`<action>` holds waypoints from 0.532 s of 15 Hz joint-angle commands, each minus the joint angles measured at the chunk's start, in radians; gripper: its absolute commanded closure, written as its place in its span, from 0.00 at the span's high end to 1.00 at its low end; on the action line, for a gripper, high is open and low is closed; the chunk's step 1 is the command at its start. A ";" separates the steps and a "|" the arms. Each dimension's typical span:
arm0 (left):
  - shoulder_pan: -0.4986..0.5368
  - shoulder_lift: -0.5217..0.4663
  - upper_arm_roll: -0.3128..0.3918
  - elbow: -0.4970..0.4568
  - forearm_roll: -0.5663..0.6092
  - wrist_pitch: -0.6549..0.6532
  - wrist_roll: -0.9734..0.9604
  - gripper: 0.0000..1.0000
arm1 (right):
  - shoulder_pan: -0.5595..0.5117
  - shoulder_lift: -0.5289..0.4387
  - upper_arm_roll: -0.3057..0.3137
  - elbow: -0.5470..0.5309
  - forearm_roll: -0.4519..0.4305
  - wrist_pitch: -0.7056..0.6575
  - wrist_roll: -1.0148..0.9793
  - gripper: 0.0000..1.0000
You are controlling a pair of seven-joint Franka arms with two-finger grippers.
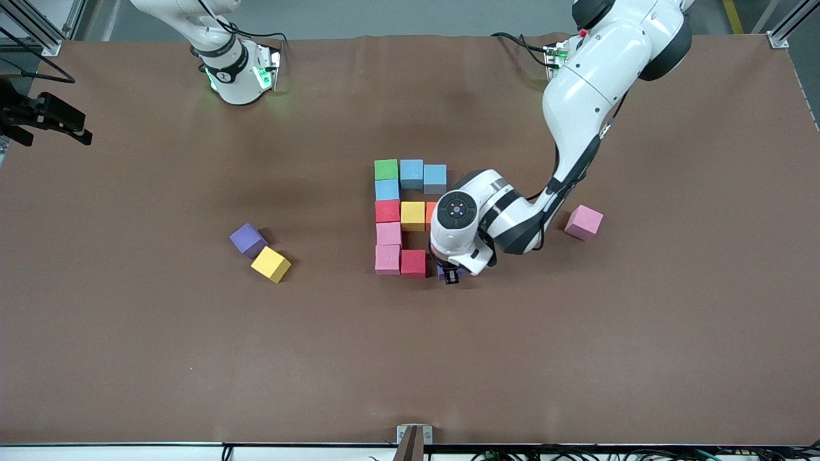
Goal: Arrange 11 blocks into digit 3
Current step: 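Carry the purple cube with the left gripper to the pink cubes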
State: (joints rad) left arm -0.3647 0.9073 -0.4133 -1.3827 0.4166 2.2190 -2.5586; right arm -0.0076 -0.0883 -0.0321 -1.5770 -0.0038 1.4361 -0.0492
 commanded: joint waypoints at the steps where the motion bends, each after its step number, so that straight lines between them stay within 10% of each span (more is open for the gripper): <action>1: -0.045 0.084 0.014 0.076 -0.029 0.005 -0.017 0.28 | -0.009 -0.036 0.014 -0.031 -0.018 0.003 -0.011 1.00; 8: -0.083 0.093 0.038 0.091 -0.029 0.036 -0.018 0.29 | -0.009 -0.038 0.014 -0.031 -0.018 0.006 -0.011 1.00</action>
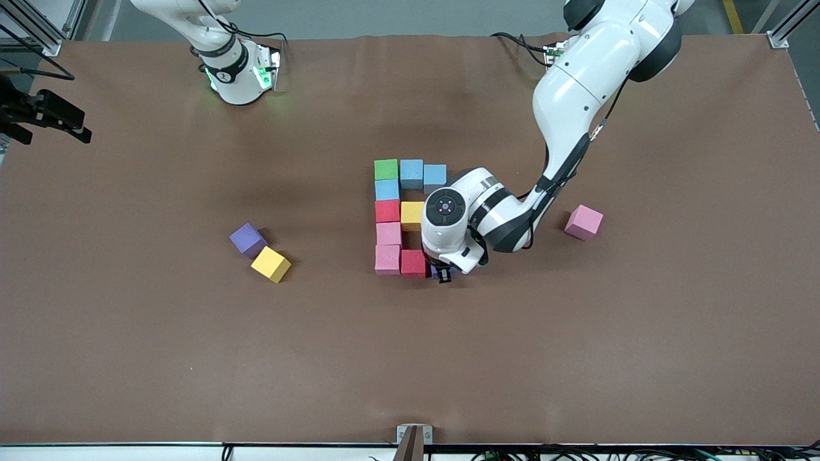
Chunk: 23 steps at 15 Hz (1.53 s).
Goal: Arrange 11 blocks into digit 3
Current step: 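Lower the purple cube beside the pink cube and open the left gripper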
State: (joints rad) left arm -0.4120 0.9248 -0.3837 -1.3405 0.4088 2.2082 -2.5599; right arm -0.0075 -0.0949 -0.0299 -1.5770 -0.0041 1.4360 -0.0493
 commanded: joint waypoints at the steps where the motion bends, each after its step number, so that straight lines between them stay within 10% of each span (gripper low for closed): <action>1: -0.036 0.077 0.008 0.053 -0.021 0.050 -0.017 0.29 | -0.011 -0.029 0.012 -0.031 -0.017 0.003 -0.011 1.00; 12: -0.042 0.078 0.009 0.055 -0.021 0.084 -0.014 0.29 | -0.008 -0.029 0.013 -0.031 -0.016 0.014 -0.011 1.00; 13: -0.042 0.075 0.009 0.055 -0.021 0.084 -0.014 0.37 | -0.006 -0.029 0.015 -0.031 -0.016 0.014 -0.011 1.00; 15: -0.042 0.072 0.011 0.055 -0.018 0.084 -0.003 1.00 | -0.006 -0.029 0.015 -0.031 -0.016 0.014 -0.011 1.00; 23: -0.025 0.000 0.009 0.041 -0.002 0.067 0.007 1.00 | -0.005 -0.029 0.016 -0.031 -0.016 0.012 -0.011 1.00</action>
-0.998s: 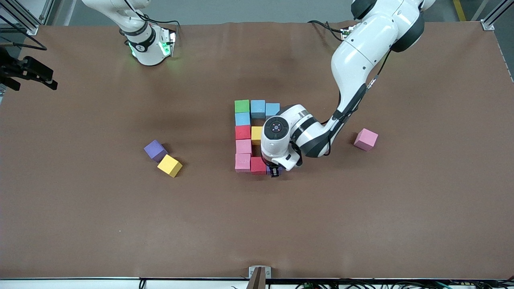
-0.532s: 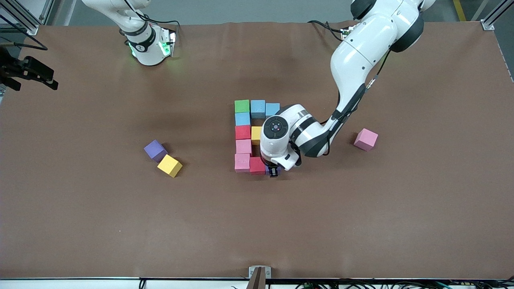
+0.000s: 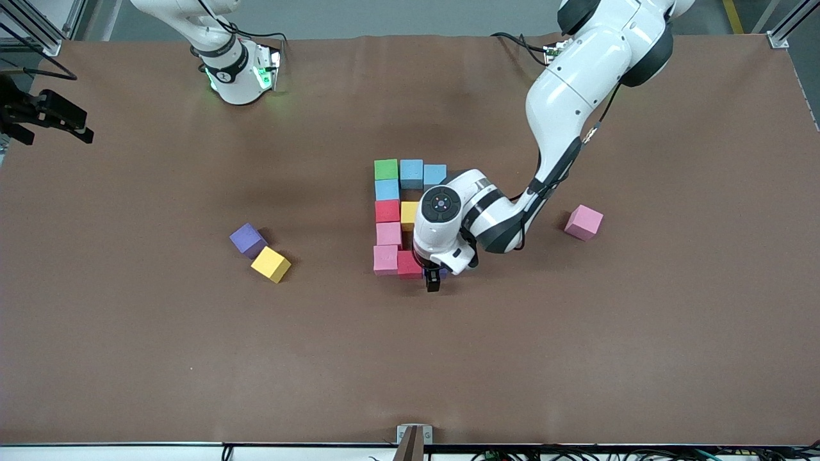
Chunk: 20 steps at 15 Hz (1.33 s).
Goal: Arrange 11 blocks into digit 3
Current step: 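Lower the purple cube beside the pink cube and open the left gripper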
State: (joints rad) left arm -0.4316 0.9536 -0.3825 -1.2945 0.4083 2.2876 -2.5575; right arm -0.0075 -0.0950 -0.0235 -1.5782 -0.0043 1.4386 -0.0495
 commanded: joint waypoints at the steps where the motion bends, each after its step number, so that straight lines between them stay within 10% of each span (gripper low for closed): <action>1: -0.006 -0.042 0.005 -0.012 -0.002 -0.025 0.008 1.00 | -0.002 -0.029 0.010 -0.029 -0.016 0.010 -0.010 1.00; 10: 0.019 -0.222 0.001 -0.063 -0.043 -0.129 0.221 1.00 | 0.000 -0.029 0.008 -0.029 -0.016 0.011 -0.010 1.00; 20: 0.298 -0.516 0.001 -0.377 -0.184 -0.143 1.381 1.00 | -0.003 -0.029 0.007 -0.031 -0.005 0.003 0.002 1.00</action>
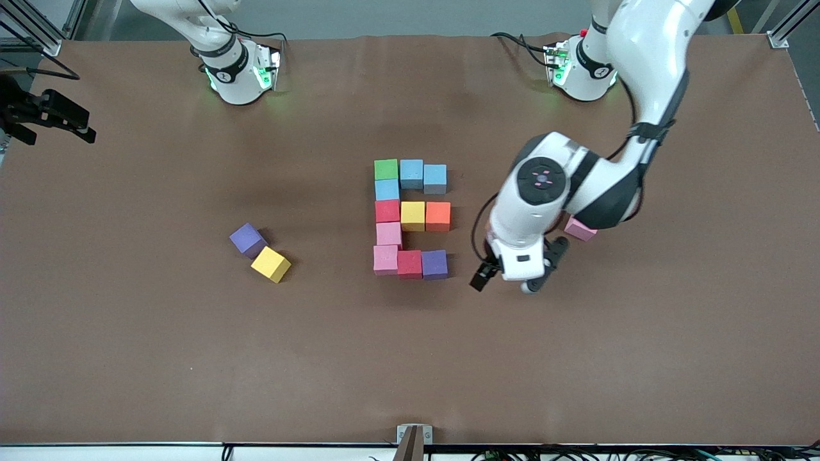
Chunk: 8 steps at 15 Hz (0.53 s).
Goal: Arrange 11 blocks into digit 3
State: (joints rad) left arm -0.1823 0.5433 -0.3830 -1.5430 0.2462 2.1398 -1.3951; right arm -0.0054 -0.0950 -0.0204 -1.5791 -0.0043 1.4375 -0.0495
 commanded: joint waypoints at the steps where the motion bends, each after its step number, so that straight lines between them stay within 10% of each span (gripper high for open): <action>1: 0.078 -0.132 0.000 -0.159 -0.022 0.005 0.355 1.00 | -0.005 -0.029 0.004 -0.030 -0.005 0.007 0.002 1.00; 8: 0.332 -0.267 -0.030 -0.259 -0.066 -0.040 0.947 1.00 | -0.005 -0.028 0.002 -0.027 -0.005 0.012 0.002 1.00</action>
State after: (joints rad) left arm 0.0778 0.3471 -0.3866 -1.7528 0.2270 2.1329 -0.5551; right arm -0.0055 -0.0950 -0.0223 -1.5795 -0.0043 1.4390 -0.0495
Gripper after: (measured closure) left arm 0.000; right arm 0.000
